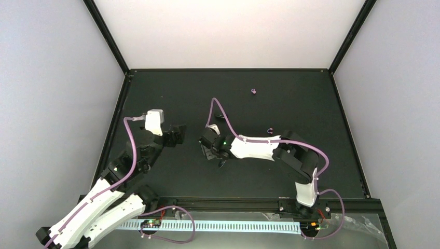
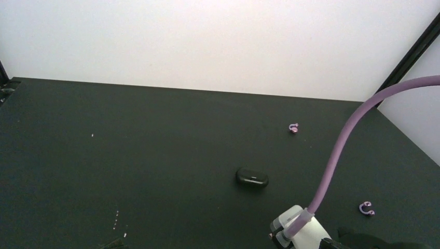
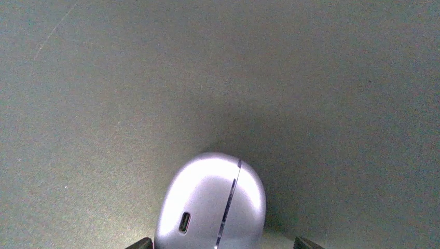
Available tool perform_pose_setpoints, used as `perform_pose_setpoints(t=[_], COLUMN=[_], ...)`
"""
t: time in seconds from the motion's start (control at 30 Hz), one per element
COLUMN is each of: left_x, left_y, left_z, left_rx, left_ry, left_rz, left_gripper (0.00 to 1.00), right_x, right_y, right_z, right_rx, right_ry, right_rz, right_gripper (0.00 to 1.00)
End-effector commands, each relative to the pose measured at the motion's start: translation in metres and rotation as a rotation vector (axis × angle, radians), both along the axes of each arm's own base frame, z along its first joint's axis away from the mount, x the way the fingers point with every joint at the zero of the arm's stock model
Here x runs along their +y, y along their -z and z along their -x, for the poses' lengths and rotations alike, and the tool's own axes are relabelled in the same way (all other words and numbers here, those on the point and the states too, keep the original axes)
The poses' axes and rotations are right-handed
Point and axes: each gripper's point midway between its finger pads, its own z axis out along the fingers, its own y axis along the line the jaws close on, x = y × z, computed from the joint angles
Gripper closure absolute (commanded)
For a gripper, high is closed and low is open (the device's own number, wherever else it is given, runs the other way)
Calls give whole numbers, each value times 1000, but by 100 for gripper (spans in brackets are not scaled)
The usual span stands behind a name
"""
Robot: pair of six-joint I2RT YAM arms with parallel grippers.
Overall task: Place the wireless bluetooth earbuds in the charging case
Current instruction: Pick up the charging case at the center of the board.
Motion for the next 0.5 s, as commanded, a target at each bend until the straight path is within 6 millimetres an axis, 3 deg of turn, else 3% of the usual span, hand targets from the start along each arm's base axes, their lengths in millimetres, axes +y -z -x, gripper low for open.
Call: perform_pose_setpoints(t=[0.0,0.23,0.47], left_x=[-2,-3,-2], left_y=[-7,-5,-5], left_z=[0,-1,-2], left_rx=[-19,-8,-8], left_ry=[17,15,10], left_rz=[-1,-8,-7], left_gripper=[1,1,1], right_x=[7,16,7], right_y=[-1,6,13], right_z=[-9,-8,-6], right_rx=[5,12,-8], right_ry=[15,-55,-166], right_rz=[-21,2,119], right_gripper=[31,42,49])
